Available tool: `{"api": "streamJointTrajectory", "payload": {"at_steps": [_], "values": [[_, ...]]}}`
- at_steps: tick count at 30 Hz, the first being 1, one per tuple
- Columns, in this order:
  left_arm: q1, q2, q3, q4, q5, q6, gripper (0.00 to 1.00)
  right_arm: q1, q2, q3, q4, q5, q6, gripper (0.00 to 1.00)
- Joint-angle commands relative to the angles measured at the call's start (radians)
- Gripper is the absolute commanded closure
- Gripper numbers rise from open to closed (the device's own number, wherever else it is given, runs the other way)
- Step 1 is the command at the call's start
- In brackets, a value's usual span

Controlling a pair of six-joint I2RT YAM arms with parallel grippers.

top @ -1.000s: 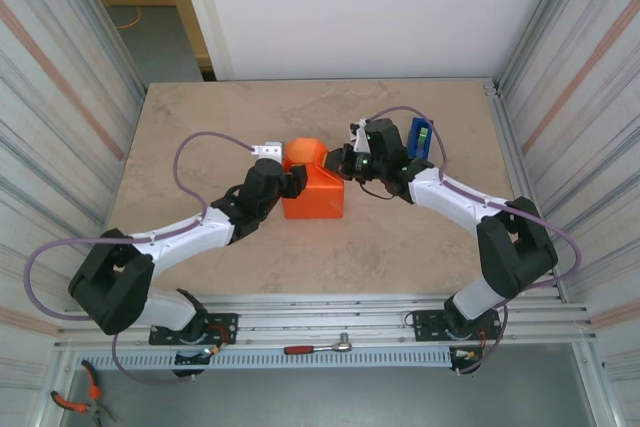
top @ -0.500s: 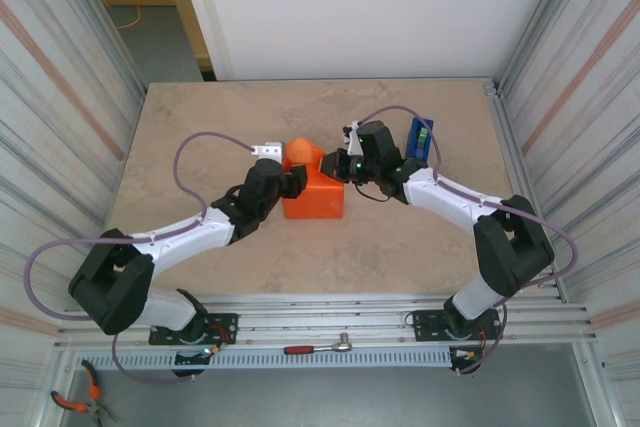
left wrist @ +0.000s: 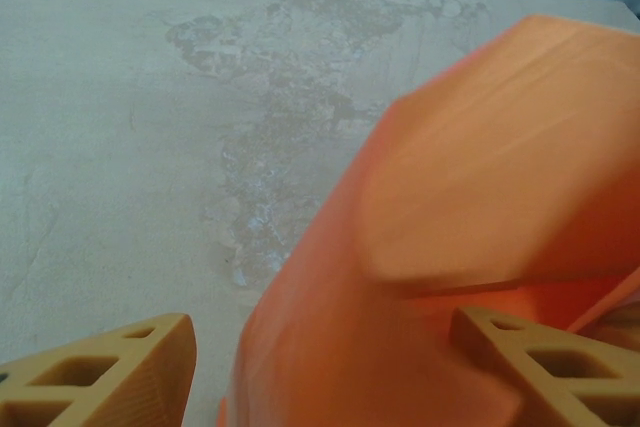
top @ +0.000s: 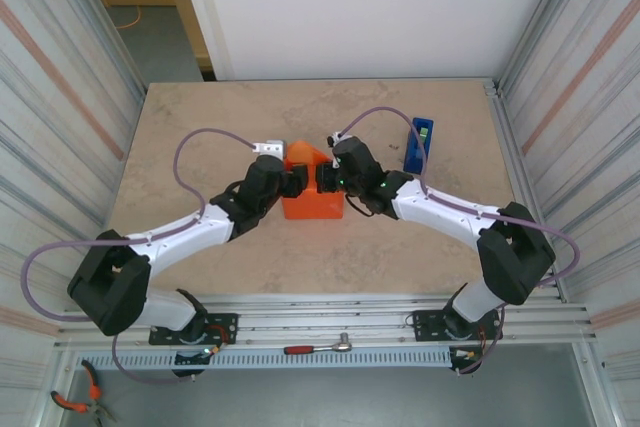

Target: Wrap the gift box in paper

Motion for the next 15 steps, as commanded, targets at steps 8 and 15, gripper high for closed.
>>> {"api": "streamJointTrajectory", "payload": {"at_steps": [8, 15], "values": [[0.171, -0.224, 0.106, -0.117, 0.289, -0.127, 0.27, 0.052, 0.1, -0.102, -0.175, -0.036, 0.01, 1.0], [0.191, -0.299, 0.059, -0.151, 0.276, -0.089, 0.28, 0.053, 0.109, -0.098, -0.164, -0.065, 0.014, 1.0]]}}
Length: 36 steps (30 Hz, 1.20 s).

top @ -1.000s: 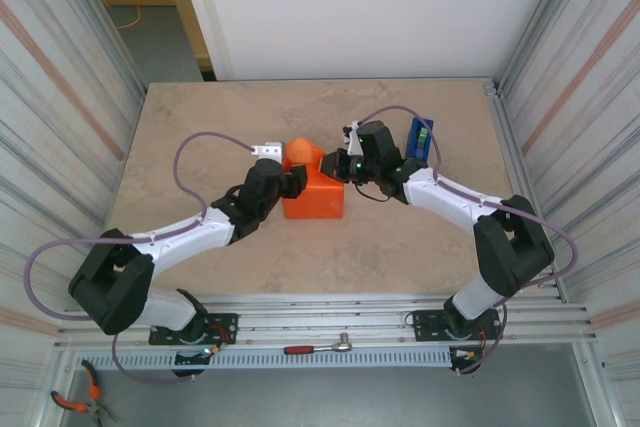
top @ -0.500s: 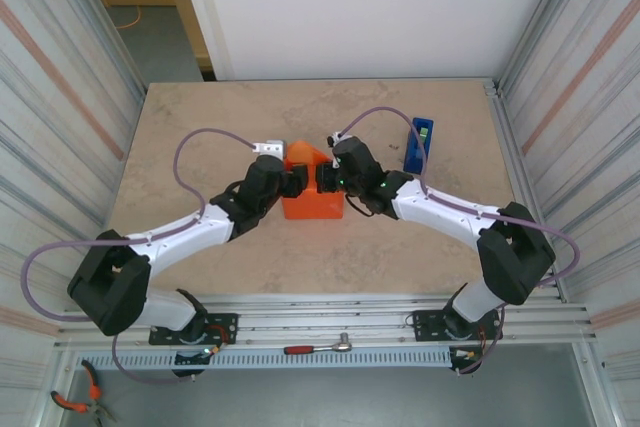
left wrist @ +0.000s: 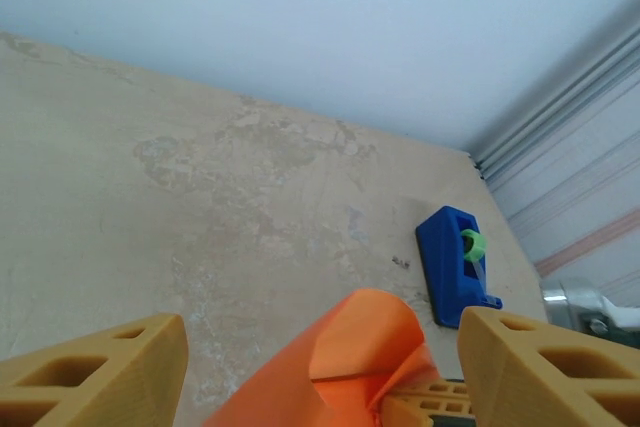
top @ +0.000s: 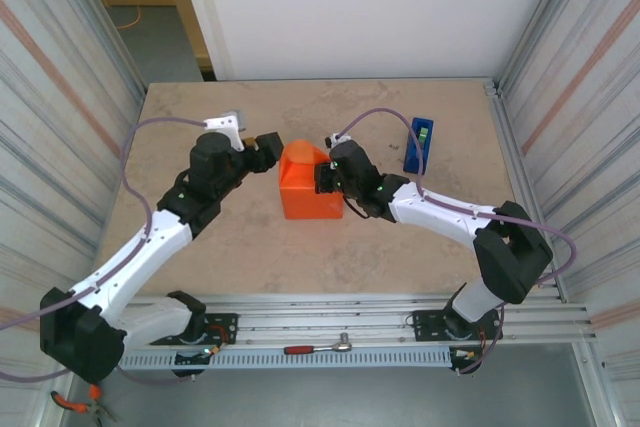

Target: Wrap the gift box in paper

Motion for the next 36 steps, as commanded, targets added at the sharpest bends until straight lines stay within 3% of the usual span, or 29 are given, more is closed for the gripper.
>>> {"api": "streamJointTrajectory", "payload": {"at_steps": [1, 11, 16, 20, 23, 25, 26, 29, 30, 32, 34, 36], "values": [[-0.002, -0.025, -0.047, -0.025, 0.023, 0.008, 0.29, 0.039, 0.096, -0.079, -0.223, -0.118, 0.028, 1.0], [-0.103, 0.015, -0.163, 0.099, -0.08, 0.078, 0.31, 0.038, 0.097, -0.075, -0.223, -0.133, 0.03, 1.0], [-0.107, 0.08, -0.157, 0.149, -0.079, 0.096, 0.4, 0.036, 0.1, -0.073, -0.224, -0.135, 0.03, 1.0], [-0.115, 0.127, -0.141, 0.179, -0.081, 0.11, 0.54, 0.035, 0.101, -0.07, -0.225, -0.141, 0.032, 1.0], [-0.119, 0.152, -0.129, 0.195, -0.082, 0.123, 0.74, 0.033, 0.102, -0.07, -0.225, -0.141, 0.034, 1.0], [-0.125, 0.162, -0.12, 0.203, -0.083, 0.138, 0.97, 0.033, 0.102, -0.07, -0.225, -0.143, 0.033, 1.0], [-0.127, 0.168, -0.114, 0.203, -0.085, 0.145, 1.0, 0.032, 0.102, -0.071, -0.225, -0.144, 0.034, 1.0], [-0.134, 0.177, -0.094, 0.193, -0.093, 0.157, 1.0, 0.032, 0.102, -0.071, -0.227, -0.145, 0.033, 1.0], [-0.135, 0.176, -0.089, 0.189, -0.101, 0.157, 0.94, 0.031, 0.101, -0.071, -0.226, -0.143, 0.033, 1.0], [-0.136, 0.175, -0.079, 0.181, -0.127, 0.158, 0.65, 0.032, 0.101, -0.072, -0.226, -0.145, 0.033, 1.0], [-0.136, 0.175, -0.069, 0.17, -0.151, 0.164, 0.54, 0.032, 0.1, -0.072, -0.226, -0.147, 0.035, 1.0], [-0.136, 0.174, -0.056, 0.163, -0.171, 0.174, 0.5, 0.031, 0.101, -0.07, -0.226, -0.147, 0.035, 1.0]]}}
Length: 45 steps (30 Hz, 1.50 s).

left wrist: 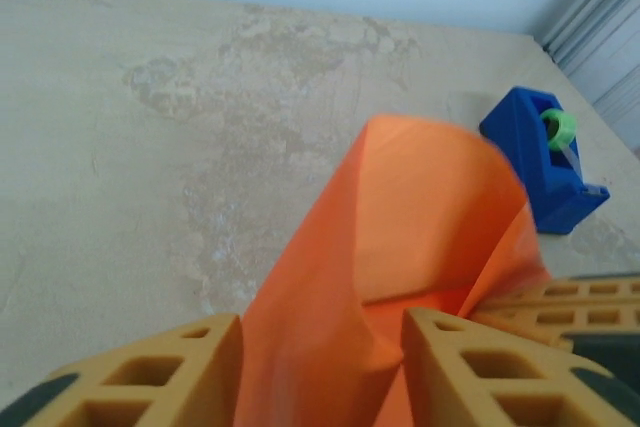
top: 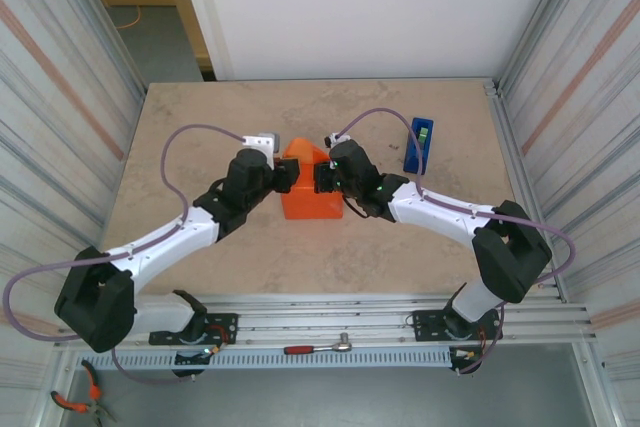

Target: Wrap the gift box in paper

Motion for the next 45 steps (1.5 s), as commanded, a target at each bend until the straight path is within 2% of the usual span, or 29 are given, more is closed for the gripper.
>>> {"api": "streamJointTrajectory", "payload": {"at_steps": [1, 2, 3, 6, 7, 10, 11, 13, 14, 15, 16, 17, 18, 19, 23, 25, 27, 29, 31, 34, 35, 37, 40, 45], "values": [[-0.009, -0.005, 0.048, 0.013, -0.063, 0.03, 0.5, 0.034, 0.094, -0.071, -0.239, -0.136, 0.034, 1.0], [-0.009, -0.005, 0.053, 0.013, -0.065, 0.038, 0.53, 0.035, 0.091, -0.071, -0.239, -0.136, 0.034, 1.0], [-0.009, -0.002, 0.058, 0.014, -0.063, 0.045, 0.62, 0.034, 0.092, -0.071, -0.24, -0.136, 0.034, 1.0], [-0.009, 0.007, 0.072, 0.015, -0.054, 0.062, 0.97, 0.035, 0.094, -0.071, -0.24, -0.135, 0.034, 1.0], [-0.009, 0.011, 0.075, 0.016, -0.049, 0.068, 1.0, 0.033, 0.093, -0.071, -0.24, -0.135, 0.034, 1.0], [-0.009, 0.016, 0.081, 0.02, -0.037, 0.074, 1.0, 0.033, 0.094, -0.074, -0.241, -0.136, 0.036, 1.0], [-0.009, 0.016, 0.084, 0.017, -0.035, 0.072, 0.97, 0.032, 0.092, -0.075, -0.241, -0.136, 0.037, 1.0], [-0.009, 0.016, 0.09, 0.013, -0.043, 0.07, 0.69, 0.033, 0.091, -0.076, -0.24, -0.136, 0.037, 1.0], [-0.009, 0.015, 0.095, 0.011, -0.047, 0.07, 0.61, 0.033, 0.091, -0.076, -0.238, -0.135, 0.036, 1.0], [-0.009, 0.015, 0.097, 0.009, -0.049, 0.072, 0.56, 0.032, 0.09, -0.076, -0.241, -0.136, 0.036, 1.0], [-0.009, 0.015, 0.102, 0.009, -0.048, 0.075, 0.56, 0.033, 0.09, -0.076, -0.241, -0.134, 0.036, 1.0], [-0.009, 0.016, 0.108, 0.011, -0.044, 0.081, 0.58, 0.033, 0.091, -0.076, -0.241, -0.136, 0.036, 1.0], [-0.008, 0.02, 0.112, 0.013, -0.032, 0.087, 0.76, 0.033, 0.091, -0.076, -0.241, -0.136, 0.036, 1.0], [-0.006, 0.022, 0.118, 0.016, -0.014, 0.094, 1.0, 0.032, 0.09, -0.076, -0.241, -0.136, 0.036, 1.0], [-0.003, 0.017, 0.139, 0.013, 0.007, 0.092, 1.0, 0.032, 0.088, -0.078, -0.241, -0.136, 0.037, 1.0], [0.003, -0.004, 0.142, 0.007, -0.002, 0.071, 0.73, 0.033, 0.085, -0.08, -0.243, -0.135, 0.037, 1.0], [0.014, -0.034, 0.136, 0.002, -0.013, 0.049, 0.58, 0.032, 0.085, -0.079, -0.243, -0.136, 0.037, 1.0], [0.036, -0.071, 0.125, -0.005, -0.019, 0.018, 0.51, 0.032, 0.084, -0.077, -0.244, -0.138, 0.037, 1.0], [0.074, -0.108, 0.109, -0.023, -0.017, -0.03, 0.5, 0.032, 0.083, -0.077, -0.243, -0.138, 0.037, 1.0], [0.147, -0.137, 0.085, -0.058, 0.023, -0.1, 0.56, 0.032, 0.083, -0.077, -0.242, -0.138, 0.037, 1.0], [0.171, -0.137, 0.08, -0.067, 0.048, -0.117, 0.62, 0.032, 0.083, -0.076, -0.243, -0.137, 0.037, 1.0], [0.221, -0.123, 0.072, -0.089, 0.114, -0.149, 0.84, 0.032, 0.082, -0.079, -0.243, -0.138, 0.039, 1.0], [0.256, -0.085, 0.072, -0.113, 0.192, -0.165, 1.0, 0.033, 0.08, -0.079, -0.243, -0.137, 0.039, 1.0], [0.255, -0.02, 0.055, -0.095, 0.278, -0.163, 1.0, 0.032, 0.078, -0.08, -0.243, -0.141, 0.04, 1.0]]}}
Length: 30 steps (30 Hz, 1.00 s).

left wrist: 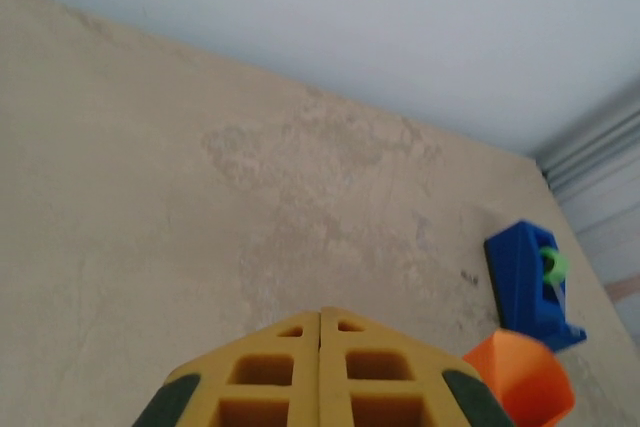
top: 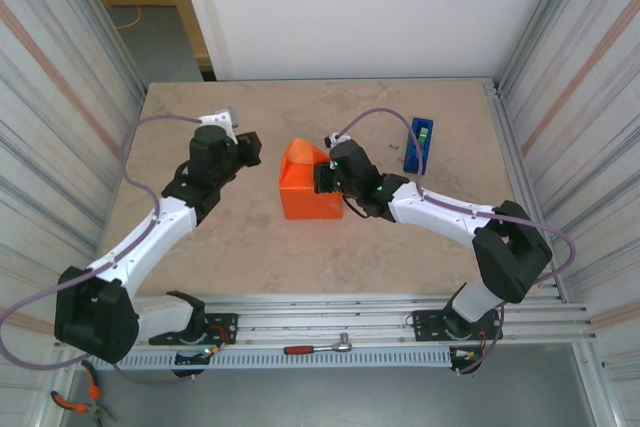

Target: Wrap the gift box in paper

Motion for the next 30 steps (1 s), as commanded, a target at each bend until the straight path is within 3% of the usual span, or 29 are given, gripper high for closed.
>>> {"api": "streamJointTrajectory", "payload": {"at_steps": [1, 14, 24, 30], "values": [[-0.001, 0.032, -0.027, -0.002, 0.111, -0.025, 1.0, 0.032, 0.08, -0.078, -0.24, -0.136, 0.04, 1.0], [-0.078, 0.129, 0.013, -0.003, 0.17, -0.009, 1.0, 0.033, 0.081, -0.08, -0.239, -0.139, 0.046, 1.0], [-0.215, 0.131, 0.072, -0.103, 0.036, 0.034, 1.0, 0.032, 0.079, -0.078, -0.235, -0.143, 0.048, 1.0], [-0.249, 0.163, 0.098, -0.134, 0.012, 0.022, 1.0, 0.032, 0.078, -0.08, -0.232, -0.147, 0.049, 1.0]]}}
